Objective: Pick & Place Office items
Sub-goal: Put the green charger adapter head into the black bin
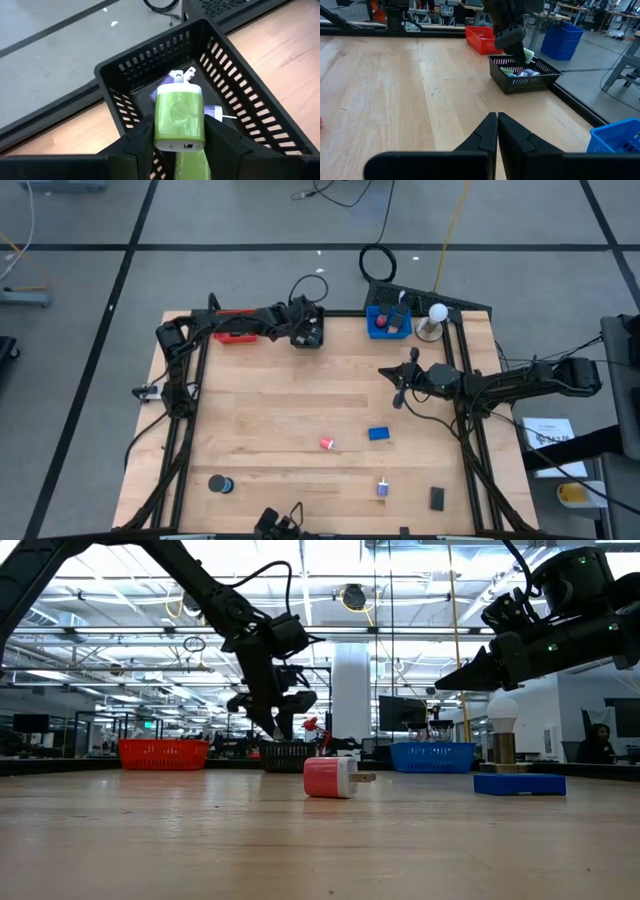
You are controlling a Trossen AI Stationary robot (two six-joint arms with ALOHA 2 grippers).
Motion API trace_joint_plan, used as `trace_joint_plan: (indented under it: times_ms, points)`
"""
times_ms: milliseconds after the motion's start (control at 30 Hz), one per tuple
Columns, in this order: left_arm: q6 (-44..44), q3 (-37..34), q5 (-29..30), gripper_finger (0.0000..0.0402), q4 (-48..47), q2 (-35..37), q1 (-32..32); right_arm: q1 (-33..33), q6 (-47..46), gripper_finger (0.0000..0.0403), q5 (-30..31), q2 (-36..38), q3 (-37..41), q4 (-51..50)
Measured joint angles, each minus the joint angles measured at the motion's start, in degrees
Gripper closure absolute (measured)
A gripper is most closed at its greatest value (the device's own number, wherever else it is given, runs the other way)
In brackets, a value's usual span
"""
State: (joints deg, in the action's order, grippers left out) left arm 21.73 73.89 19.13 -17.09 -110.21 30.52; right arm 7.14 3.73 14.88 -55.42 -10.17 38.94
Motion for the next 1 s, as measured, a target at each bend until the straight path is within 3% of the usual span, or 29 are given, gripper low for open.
trace_joint_plan:
  times_ms: [1000]
  points:
    - [-0.47, -0.31, -1.3, 0.0256, -0.25, -2.4, 0.6, 0.0, 0.02, 0.0394, 0.02, 0.02, 0.0, 0.02]
